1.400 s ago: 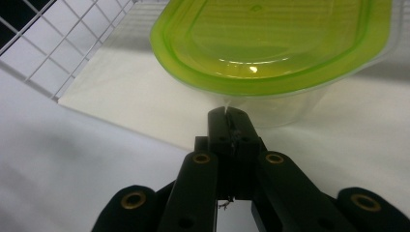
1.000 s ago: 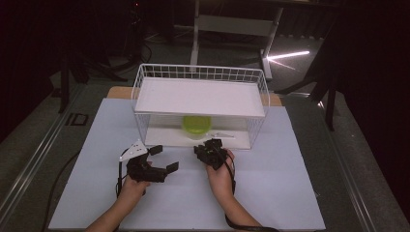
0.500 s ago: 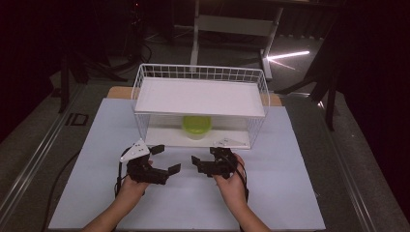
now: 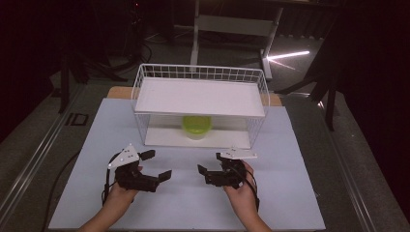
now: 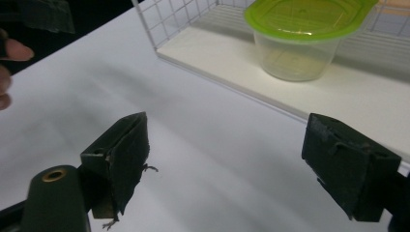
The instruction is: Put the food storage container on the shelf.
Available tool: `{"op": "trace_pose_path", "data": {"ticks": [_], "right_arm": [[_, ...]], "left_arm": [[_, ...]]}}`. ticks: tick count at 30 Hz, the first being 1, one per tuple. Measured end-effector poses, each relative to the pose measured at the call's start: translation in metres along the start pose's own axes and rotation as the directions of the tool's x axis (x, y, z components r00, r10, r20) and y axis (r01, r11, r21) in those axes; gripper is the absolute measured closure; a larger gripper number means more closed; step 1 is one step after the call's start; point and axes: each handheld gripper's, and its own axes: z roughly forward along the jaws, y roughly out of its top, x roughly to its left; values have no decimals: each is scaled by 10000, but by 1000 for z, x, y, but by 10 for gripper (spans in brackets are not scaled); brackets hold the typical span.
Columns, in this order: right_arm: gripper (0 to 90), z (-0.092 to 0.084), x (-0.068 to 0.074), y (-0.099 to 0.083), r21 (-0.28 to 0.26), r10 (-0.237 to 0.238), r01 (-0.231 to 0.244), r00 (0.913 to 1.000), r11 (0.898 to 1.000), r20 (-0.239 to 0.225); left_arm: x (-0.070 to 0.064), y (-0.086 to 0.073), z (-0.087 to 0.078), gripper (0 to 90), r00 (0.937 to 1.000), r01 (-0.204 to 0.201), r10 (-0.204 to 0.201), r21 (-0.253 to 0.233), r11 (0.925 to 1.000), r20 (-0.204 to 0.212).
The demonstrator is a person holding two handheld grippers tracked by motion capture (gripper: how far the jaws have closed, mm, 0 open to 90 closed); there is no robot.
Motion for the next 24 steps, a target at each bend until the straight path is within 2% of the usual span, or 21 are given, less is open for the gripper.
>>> {"op": "trace_pose_path", "data": {"ticks": [9,19,24], "right_arm": [[168,-26,-2,-9,-217,-44,39,9997,9998,-230],[168,-48,-8,-24,-98,-241,240,9997,9997,-102],[168,-60,-10,-30,-223,-243,241,9996,9995,-105]], "left_arm": [[0,-11,-12,13,9998,172,-173,148,9997,83],[-4,-19,-27,13,10000,82,-81,240,9997,-27],[-3,-24,-38,13,9999,80,-77,280,9996,-121]]}}
